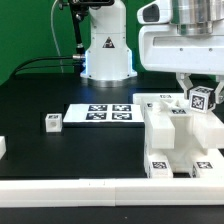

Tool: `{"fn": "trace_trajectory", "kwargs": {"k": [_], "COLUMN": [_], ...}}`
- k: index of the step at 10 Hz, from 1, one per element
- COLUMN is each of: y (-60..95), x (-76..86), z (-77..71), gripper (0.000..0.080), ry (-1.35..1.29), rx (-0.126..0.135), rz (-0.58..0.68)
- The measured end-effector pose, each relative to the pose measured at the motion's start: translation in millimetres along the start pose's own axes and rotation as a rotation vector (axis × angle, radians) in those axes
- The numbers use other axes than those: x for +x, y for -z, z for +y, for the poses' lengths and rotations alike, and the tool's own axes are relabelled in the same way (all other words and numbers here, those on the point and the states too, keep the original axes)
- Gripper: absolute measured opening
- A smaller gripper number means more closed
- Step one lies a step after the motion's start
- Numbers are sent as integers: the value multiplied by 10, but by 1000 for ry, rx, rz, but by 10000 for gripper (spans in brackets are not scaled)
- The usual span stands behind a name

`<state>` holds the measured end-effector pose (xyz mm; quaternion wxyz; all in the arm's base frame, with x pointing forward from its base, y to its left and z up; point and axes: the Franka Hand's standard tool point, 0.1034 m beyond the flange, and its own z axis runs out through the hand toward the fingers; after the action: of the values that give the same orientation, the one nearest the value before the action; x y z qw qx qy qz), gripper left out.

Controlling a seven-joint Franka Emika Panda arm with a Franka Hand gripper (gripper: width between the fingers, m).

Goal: Assemble chair

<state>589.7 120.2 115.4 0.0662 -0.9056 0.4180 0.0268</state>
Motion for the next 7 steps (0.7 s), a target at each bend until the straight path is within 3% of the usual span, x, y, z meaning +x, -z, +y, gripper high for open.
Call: {"fn": "trace_trajectory", "kwargs": {"k": [7], "y": [-4], "x": [26], "z": [-3], "gripper": [281], "ry": [-483], "rx": [22], "rz": [-8]}}
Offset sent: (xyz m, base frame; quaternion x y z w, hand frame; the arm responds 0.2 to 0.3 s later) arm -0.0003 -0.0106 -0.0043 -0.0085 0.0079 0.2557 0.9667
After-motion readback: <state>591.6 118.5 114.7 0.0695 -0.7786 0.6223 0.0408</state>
